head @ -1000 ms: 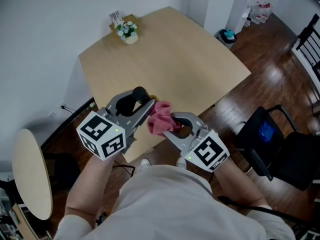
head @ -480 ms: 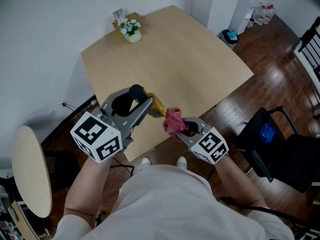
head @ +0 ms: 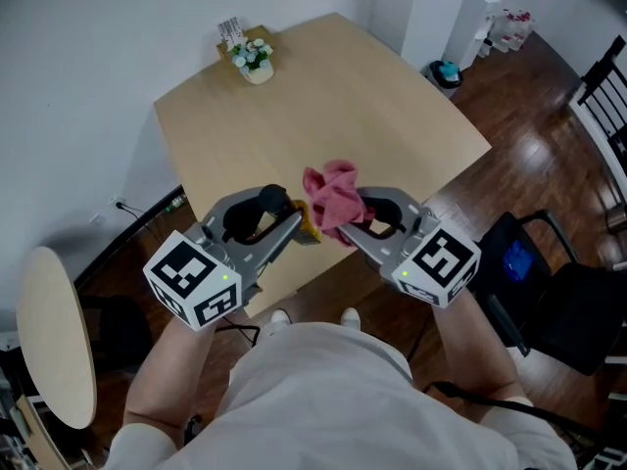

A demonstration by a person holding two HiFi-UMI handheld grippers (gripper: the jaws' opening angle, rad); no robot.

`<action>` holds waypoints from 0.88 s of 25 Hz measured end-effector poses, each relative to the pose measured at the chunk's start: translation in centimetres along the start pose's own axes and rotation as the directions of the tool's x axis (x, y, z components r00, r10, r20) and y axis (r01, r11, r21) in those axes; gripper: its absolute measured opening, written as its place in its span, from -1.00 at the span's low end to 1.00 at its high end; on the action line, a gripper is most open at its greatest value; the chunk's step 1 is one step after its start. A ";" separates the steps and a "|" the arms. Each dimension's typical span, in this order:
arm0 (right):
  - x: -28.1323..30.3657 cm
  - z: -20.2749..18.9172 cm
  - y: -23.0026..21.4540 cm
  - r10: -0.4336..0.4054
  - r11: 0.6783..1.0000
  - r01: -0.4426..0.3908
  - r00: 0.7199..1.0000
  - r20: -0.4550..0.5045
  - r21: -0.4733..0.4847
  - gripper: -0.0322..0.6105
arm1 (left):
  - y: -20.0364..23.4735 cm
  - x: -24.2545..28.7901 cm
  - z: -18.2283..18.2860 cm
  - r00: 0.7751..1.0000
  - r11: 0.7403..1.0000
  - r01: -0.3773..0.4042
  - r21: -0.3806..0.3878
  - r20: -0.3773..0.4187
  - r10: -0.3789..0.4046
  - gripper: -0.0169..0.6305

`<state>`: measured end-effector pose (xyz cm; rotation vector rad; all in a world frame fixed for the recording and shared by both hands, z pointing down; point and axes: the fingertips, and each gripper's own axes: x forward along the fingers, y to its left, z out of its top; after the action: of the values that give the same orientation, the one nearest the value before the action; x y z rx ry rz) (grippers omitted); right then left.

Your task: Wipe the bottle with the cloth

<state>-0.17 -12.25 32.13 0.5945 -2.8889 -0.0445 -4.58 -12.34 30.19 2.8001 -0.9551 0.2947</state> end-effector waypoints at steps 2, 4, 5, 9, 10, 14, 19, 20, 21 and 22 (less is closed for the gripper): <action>0.8 0.8 1.1 0.039 0.999 -0.039 0.999 -0.007 -0.031 -0.63 | -0.7 -0.2 -0.1 1.000 1.000 0.013 0.006 0.001 -0.013 -0.49; 1.6 0.4 1.9 0.060 0.998 -0.061 0.998 -0.018 -0.028 -0.63 | -1.2 -0.6 -0.2 1.000 1.000 0.021 0.014 -0.003 -0.021 -0.49; 2.0 -0.1 2.0 0.062 0.998 -0.062 0.998 -0.017 -0.009 -0.63 | -1.4 -0.8 -0.3 1.000 1.000 0.021 0.019 -0.005 -0.021 -0.48; 3.3 -4.0 2.0 0.069 0.995 -0.063 0.993 -0.093 0.072 -0.63 | -0.9 -1.8 0.0 1.000 0.999 0.025 0.023 0.001 -0.025 -0.49; 3.5 -5.2 2.1 0.074 0.994 -0.063 0.991 -0.115 0.092 -0.63 | -0.8 -1.9 0.1 1.000 0.999 0.026 0.021 0.004 -0.026 -0.49; 3.8 -10.2 2.9 0.089 0.984 -0.058 0.978 -0.187 0.168 -0.63 | -0.9 -2.5 0.3 1.000 1.000 0.018 0.020 0.013 -0.018 -0.49; 2.6 -14.5 2.5 0.045 0.973 0.015 0.966 -0.254 0.230 -0.63 | -0.8 -2.8 0.9 0.999 1.000 0.016 0.011 0.028 -0.016 -0.48; 2.0 -14.0 2.3 0.022 0.973 0.035 0.970 -0.242 0.229 -0.63 | -0.8 -2.8 1.0 0.999 1.000 0.016 0.013 0.030 -0.017 -0.48; 1.4 -13.0 2.0 -0.002 0.973 0.052 0.976 -0.220 0.223 -0.63 | -0.7 -2.8 1.0 0.999 1.000 0.016 0.017 0.029 -0.017 -0.49; 0.9 -11.5 1.9 -0.024 0.975 0.064 0.982 -0.190 0.211 -0.63 | -0.6 -2.7 1.0 1.000 1.000 0.015 0.022 0.025 -0.015 -0.49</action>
<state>0.48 -10.76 43.67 0.6614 -2.7164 0.3067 -6.17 -10.47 28.53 2.8359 -0.9414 0.2693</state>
